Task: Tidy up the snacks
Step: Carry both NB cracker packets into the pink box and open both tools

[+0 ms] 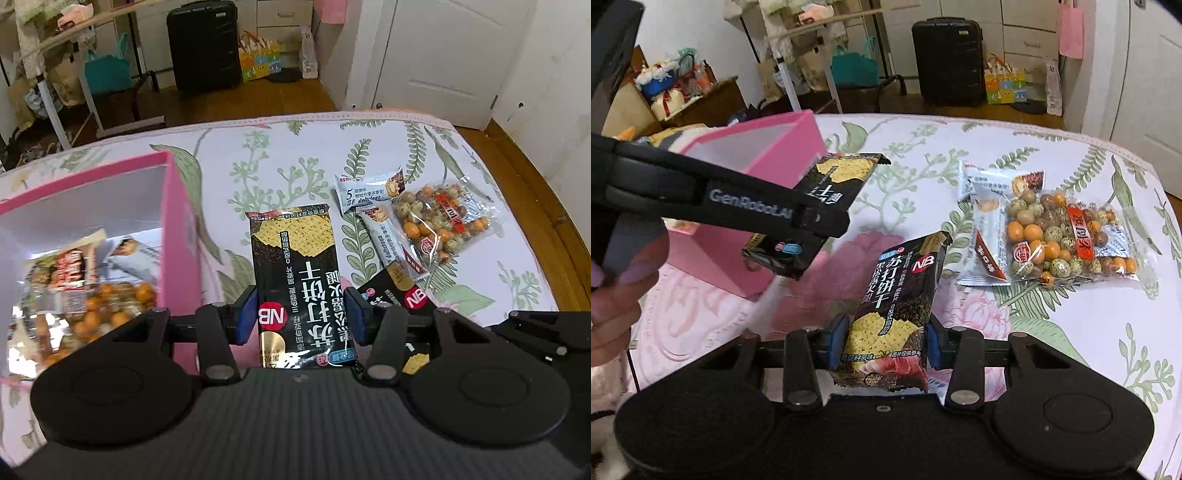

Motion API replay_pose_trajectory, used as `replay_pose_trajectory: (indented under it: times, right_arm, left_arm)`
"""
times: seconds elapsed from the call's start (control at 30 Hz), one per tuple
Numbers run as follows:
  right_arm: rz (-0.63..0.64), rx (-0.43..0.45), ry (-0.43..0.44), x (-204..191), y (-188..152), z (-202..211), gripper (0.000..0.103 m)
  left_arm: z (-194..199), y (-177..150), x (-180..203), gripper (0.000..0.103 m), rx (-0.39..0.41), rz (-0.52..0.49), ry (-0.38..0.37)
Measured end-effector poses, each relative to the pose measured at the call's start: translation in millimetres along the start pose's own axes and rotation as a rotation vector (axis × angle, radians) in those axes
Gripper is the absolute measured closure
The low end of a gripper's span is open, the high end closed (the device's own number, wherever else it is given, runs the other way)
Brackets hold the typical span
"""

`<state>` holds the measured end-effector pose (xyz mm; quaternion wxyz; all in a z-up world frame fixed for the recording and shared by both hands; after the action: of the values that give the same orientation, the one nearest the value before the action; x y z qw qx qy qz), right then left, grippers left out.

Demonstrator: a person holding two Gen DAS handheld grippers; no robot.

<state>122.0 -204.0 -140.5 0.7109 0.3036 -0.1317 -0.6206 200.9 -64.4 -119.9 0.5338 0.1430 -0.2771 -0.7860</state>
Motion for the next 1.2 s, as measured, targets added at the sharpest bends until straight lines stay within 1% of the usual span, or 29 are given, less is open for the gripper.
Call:
replay_pose_trajectory:
  times: [0.07, 0.13, 0.17, 0.27, 0.37, 0.47, 0.6, 0.8, 0.9, 1.0, 1.1, 1.2]
  right_arm:
    - [0.0, 0.005, 0.004, -6, 1, 8, 0.056]
    - [-0.003, 0.009, 0.009, -12, 2, 16, 0.056]
    - [-0.006, 0.009, 0.011, -15, 2, 21, 0.056]
    - [-0.021, 0.003, 0.026, -26, 2, 37, 0.056]
    - [-0.003, 0.016, 0.058, -41, 8, 54, 0.057]
    - [0.046, 0.04, 0.079, -61, 16, 68, 0.057]
    - [0.116, 0.069, 0.098, -89, 23, 74, 0.057]
    - [0.181, 0.107, 0.139, -125, 44, 58, 0.057]
    - [0.2, 0.113, 0.174, -141, 60, 41, 0.057]
    - [0.213, 0.108, 0.198, -155, 78, 17, 0.057]
    - [0.21, 0.097, 0.224, -163, 92, -10, 0.057]
    - [0.222, 0.119, 0.232, -172, 100, -36, 0.057]
  left_arm:
    - [12, -3, -4, 0.055, -0.004, -0.009, 0.005]
    - [23, -7, -9, 0.055, -0.031, -0.03, 0.011]
    - [29, -10, -12, 0.055, -0.044, -0.024, 0.007]
    - [47, -16, -23, 0.055, -0.062, 0.017, -0.047]
    - [67, -22, -36, 0.055, -0.059, 0.052, -0.073]
    - [88, -27, -52, 0.055, -0.029, 0.076, -0.06]
    - [113, -32, -79, 0.055, 0.025, 0.117, -0.006]
    - [123, -33, -125, 0.055, 0.065, 0.211, 0.083]
    - [112, -32, -147, 0.055, 0.057, 0.247, 0.174]
    - [98, -28, -166, 0.055, 0.06, 0.274, 0.238]
    - [82, -24, -188, 0.055, 0.043, 0.314, 0.279]
    - [67, -20, -206, 0.055, 0.038, 0.332, 0.295]
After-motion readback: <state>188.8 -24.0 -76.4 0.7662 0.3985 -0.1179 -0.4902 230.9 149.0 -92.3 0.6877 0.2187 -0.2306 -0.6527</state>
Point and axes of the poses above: each gripper's, at about its wrist camera, not at the fingertips, and z roughly against the way its jaws point, x to its right, y to its top, the point moved 3 cm from there along -z, roughly the way its jaws point, and after that the axes turned 1 degree about -z, right-handed, at the moved point
